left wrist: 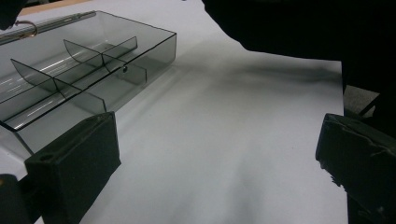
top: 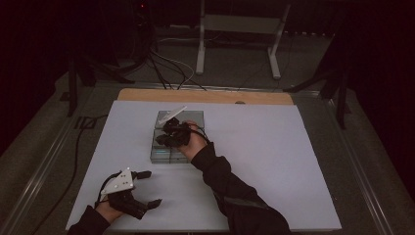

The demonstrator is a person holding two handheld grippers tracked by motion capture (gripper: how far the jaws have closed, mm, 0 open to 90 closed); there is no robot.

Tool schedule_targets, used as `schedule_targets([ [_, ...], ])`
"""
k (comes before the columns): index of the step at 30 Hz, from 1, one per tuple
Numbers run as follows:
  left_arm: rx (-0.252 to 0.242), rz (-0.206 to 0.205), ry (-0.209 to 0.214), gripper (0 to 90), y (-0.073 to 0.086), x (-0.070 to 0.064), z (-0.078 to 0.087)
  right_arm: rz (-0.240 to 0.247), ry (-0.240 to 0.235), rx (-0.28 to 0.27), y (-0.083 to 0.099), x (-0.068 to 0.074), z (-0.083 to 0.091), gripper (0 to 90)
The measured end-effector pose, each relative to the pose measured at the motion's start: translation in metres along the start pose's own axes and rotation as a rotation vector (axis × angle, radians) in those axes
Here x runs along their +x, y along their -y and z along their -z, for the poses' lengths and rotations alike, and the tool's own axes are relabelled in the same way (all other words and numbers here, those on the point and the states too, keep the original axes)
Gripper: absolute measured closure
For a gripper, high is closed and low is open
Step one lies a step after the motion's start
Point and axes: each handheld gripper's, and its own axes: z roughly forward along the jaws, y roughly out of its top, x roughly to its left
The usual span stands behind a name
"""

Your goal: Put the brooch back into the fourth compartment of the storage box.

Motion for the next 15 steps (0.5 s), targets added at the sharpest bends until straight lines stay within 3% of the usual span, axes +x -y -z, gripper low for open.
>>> schedule_targets([
  [6,0.0,0.001,0.001,1.3,0.0001,0.0003,0.0001,-0.007,-0.004,0.002,-0.0014,-0.0037,-0.0021,81.3],
  [11,0.0,0.001,0.002,1.3,0.0002,0.0007,0.0,-0.036,-0.018,-0.017,-0.0011,-0.0038,0.0007,59.0],
  [15,0.003,-0.004,0.002,1.3,0.0001,0.0006,-0.0004,-0.091,-0.033,-0.045,-0.0008,-0.0031,0.0059,38.0],
])
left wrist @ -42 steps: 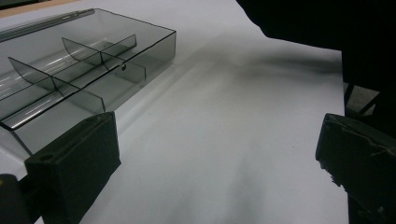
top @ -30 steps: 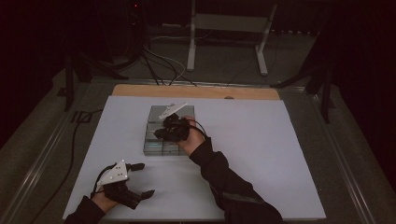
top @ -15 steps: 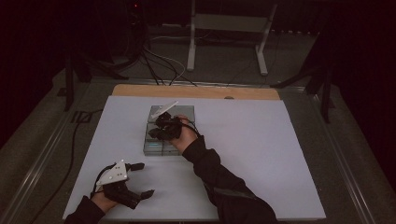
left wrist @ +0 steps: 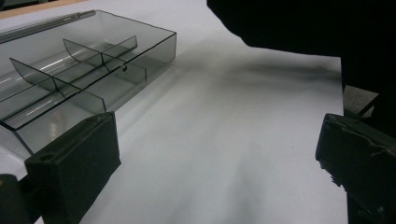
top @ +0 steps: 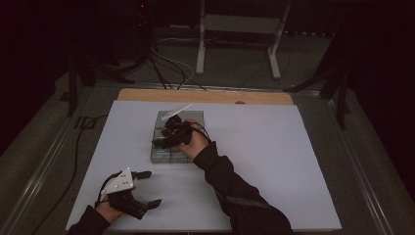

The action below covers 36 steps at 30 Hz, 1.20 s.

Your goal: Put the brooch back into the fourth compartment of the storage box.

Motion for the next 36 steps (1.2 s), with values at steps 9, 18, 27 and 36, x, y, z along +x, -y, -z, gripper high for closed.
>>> schedule_targets([
  [9,0.0,0.002,-0.001,1.3,0.0,0.0,0.0,-0.037,-0.037,-0.039,0.005,-0.002,0.013,13.1],
  [18,0.001,0.004,-0.001,1.3,0.0,0.001,-0.001,-0.006,-0.04,-0.044,0.012,-0.002,0.034,2.0],
  [27,0.006,0.003,-0.003,1.3,0.0,0.0,-0.001,-0.031,-0.016,-0.074,0.027,-0.009,0.065,0.0],
  [36,0.002,0.002,-0.003,1.3,-0.001,0.001,-0.002,-0.055,0.006,-0.111,0.052,-0.018,0.1,0.0],
])
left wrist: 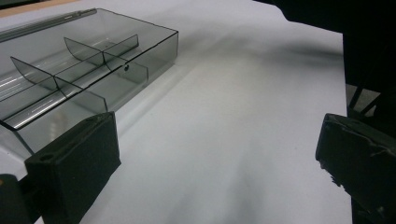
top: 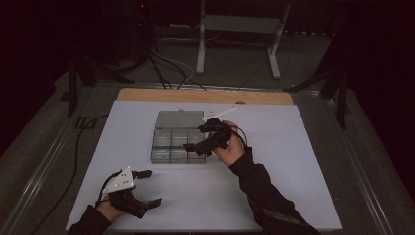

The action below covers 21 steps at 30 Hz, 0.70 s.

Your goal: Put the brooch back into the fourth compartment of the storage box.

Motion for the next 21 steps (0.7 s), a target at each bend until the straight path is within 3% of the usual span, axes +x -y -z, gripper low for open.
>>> schedule_targets([
  [11,0.001,-0.002,-0.001,1.3,0.0,0.0,0.0,-0.017,0.045,-0.018,0.044,-0.006,0.037,0.0],
  [21,0.007,-0.001,0.0,1.3,0.0,0.0,-0.002,-0.06,0.072,-0.034,0.089,-0.016,0.065,0.0],
])
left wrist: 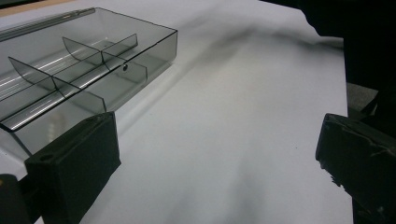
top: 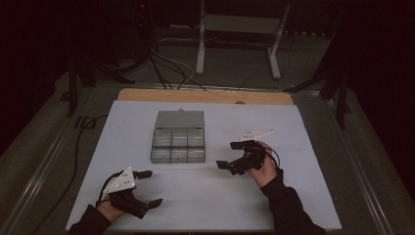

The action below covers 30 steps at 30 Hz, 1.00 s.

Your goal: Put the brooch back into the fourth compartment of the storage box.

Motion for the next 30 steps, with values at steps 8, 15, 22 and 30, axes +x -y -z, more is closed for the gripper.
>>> schedule_targets([
  [8,0.006,-0.005,0.001,1.3,0.0,-0.001,-0.001,-0.044,0.043,-0.003,0.043,-0.009,0.023,0.0],
  [15,0.006,-0.005,-0.001,1.3,0.0,0.0,-0.001,-0.09,0.083,-0.035,0.073,-0.015,0.049,0.0],
  [22,0.006,0.0,0.0,1.3,0.0,0.0,-0.001,-0.136,0.13,-0.02,0.105,-0.021,0.069,0.0],
  [30,0.012,-0.002,0.0,1.3,0.001,0.0,-0.002,-0.161,0.199,-0.023,0.131,-0.023,0.091,0.0],
])
